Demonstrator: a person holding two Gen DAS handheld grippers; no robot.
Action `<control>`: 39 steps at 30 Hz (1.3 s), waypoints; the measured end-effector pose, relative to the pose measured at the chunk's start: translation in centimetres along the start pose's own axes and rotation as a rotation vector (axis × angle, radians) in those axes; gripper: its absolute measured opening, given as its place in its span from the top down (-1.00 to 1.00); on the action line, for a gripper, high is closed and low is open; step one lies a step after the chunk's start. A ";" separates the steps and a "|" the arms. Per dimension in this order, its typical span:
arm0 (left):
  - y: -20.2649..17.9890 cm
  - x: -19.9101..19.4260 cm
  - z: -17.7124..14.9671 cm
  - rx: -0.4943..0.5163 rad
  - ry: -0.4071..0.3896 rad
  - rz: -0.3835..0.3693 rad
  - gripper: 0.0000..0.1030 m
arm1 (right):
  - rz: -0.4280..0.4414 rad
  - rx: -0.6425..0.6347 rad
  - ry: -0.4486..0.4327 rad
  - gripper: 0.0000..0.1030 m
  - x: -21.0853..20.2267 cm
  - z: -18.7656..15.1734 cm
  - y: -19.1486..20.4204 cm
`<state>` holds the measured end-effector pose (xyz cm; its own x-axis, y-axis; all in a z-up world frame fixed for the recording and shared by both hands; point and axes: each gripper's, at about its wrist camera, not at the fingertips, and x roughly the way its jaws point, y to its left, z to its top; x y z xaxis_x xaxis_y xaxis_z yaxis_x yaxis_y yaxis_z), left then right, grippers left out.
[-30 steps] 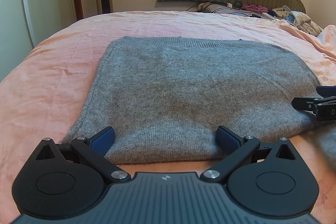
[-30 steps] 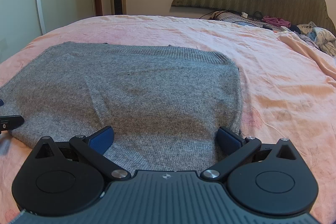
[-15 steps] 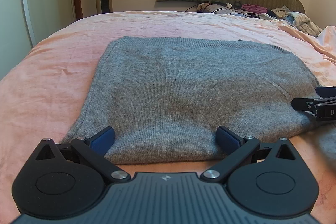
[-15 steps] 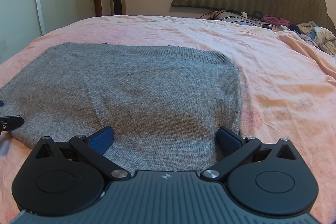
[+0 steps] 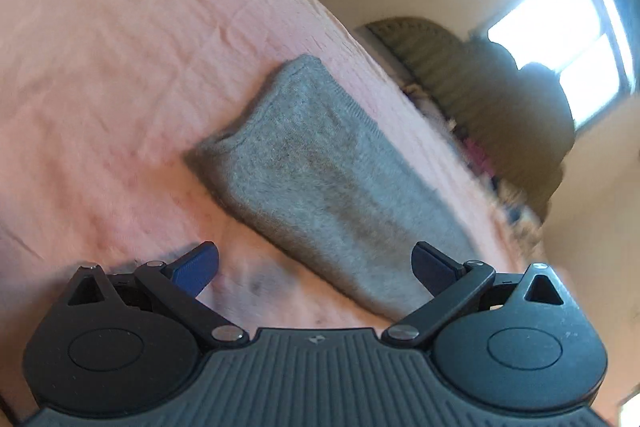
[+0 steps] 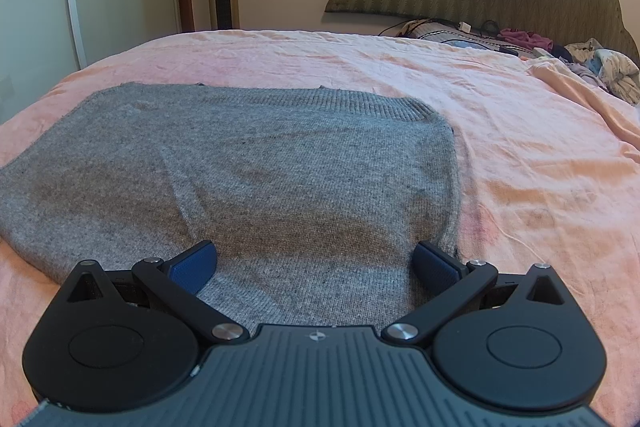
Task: Fold small clothes
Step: 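Pinch the grey sweater edge with the left tool and lift it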
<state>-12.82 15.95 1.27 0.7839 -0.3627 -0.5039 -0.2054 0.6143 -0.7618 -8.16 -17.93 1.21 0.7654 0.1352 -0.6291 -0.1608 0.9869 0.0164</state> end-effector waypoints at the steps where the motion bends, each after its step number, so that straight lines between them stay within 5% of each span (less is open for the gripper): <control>1: 0.8 0.1 0.4 -0.098 0.003 -0.049 -1.00 | 0.001 0.001 0.000 -1.00 0.0 0.0 0.0; 5: 0.8 1.9 1.6 -0.216 0.024 -0.091 -1.00 | 0.005 0.008 -0.003 -1.00 -0.1 0.0 0.0; 9: -0.4 3.8 2.9 -0.191 -0.004 0.005 -0.93 | 0.006 0.011 -0.003 -1.00 -0.1 0.0 -0.1; 11: -0.7 4.3 3.2 -0.181 -0.040 0.058 -0.70 | 0.005 0.011 -0.003 -1.00 -0.1 0.0 -0.1; 15: -1.6 5.9 3.4 -0.086 -0.033 0.223 0.86 | 0.006 0.012 -0.003 -1.00 -0.1 0.1 0.0; 20: -5.8 6.4 2.6 0.137 -0.090 0.311 0.90 | 0.097 0.122 -0.016 -1.00 -1.3 1.1 -1.8; 24: -14.6 8.2 -0.9 0.532 -0.151 0.212 0.90 | 0.385 0.426 -0.084 -1.00 -2.6 6.3 -6.7; 28: -19.7 11.6 -7.8 0.842 -0.062 0.090 0.90 | 0.672 0.547 0.059 -1.00 2.1 11.2 -8.7; 33: -20.2 12.5 -11.2 0.922 -0.004 0.037 0.90 | 0.692 0.477 0.249 -1.00 7.9 13.3 -6.6; 39: -20.3 12.8 -11.9 1.000 0.024 0.008 0.90 | 0.693 0.458 0.342 -0.91 11.3 13.4 -5.0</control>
<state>-5.63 -9.48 5.40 0.7705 -0.3631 -0.5239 0.3852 0.9201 -0.0711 9.67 -20.15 4.39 0.3497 0.7520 -0.5588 -0.1975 0.6422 0.7407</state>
